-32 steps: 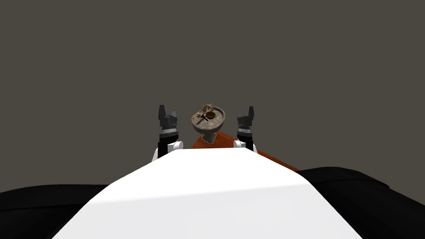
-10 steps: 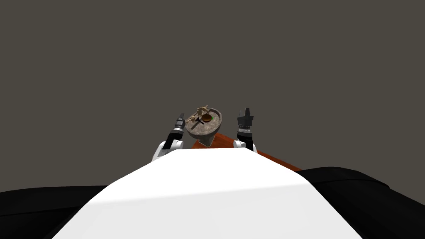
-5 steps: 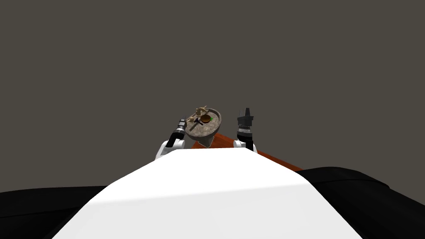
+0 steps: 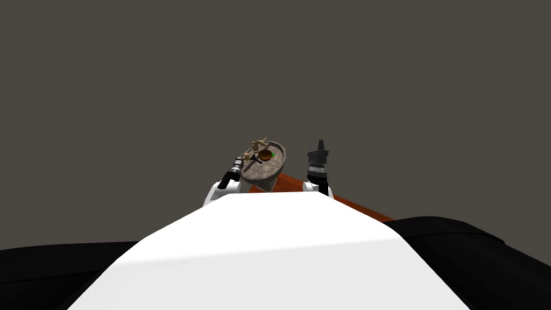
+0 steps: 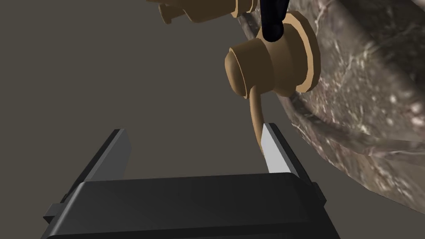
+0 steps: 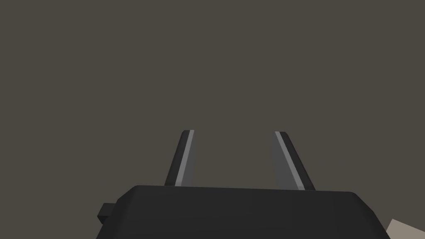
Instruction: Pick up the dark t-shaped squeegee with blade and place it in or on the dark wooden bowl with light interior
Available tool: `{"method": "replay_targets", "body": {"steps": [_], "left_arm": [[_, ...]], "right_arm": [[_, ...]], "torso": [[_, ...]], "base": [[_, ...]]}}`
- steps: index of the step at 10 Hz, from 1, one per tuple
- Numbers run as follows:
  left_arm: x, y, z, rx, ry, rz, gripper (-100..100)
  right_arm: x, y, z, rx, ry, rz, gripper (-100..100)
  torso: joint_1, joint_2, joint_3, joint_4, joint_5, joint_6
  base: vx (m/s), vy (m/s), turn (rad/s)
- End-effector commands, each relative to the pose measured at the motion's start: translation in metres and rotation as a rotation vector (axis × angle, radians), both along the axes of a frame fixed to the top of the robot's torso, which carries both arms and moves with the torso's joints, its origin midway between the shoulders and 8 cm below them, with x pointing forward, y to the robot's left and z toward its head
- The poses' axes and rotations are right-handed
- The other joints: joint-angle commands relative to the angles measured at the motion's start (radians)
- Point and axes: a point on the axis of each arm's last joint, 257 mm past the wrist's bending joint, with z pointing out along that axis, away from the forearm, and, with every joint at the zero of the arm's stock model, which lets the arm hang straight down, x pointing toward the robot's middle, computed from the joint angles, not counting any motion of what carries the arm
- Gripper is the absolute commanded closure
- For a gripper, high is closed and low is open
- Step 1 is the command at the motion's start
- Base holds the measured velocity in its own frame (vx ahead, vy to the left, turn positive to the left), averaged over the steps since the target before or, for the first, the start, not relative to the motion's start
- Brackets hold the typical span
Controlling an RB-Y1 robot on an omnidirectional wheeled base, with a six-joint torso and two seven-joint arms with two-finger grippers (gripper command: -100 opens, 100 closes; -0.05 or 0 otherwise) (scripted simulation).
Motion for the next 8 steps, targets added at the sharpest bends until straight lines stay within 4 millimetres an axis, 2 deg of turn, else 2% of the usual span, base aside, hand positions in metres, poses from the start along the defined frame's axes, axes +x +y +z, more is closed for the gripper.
{"method": "replay_targets", "body": {"steps": [1,5,8], "left_arm": [[0.001,-0.001,-0.018,0.004,0.053,0.003,-100],[-0.001,-0.002,-0.051,0.009,0.166,0.011,-100],[-0.003,-0.005,-0.069,0.004,0.225,0.014,-100]], "right_arm": [[0.000,0.000,0.000,0.000,0.000,0.000,0],[0.000,0.000,0.000,0.000,0.000,0.000,0],[0.000,0.000,0.000,0.000,0.000,0.000,0]], "torso": [[0.000,0.000,0.000,0.000,0.000,0.000],[-0.001,0.000,0.000,0.000,0.000,0.000],[-0.001,0.000,0.000,0.000,0.000,0.000]], "base": [[0.030,-0.009,-0.038],[0.037,-0.012,-0.038],[0.037,-0.012,-0.025]]}}
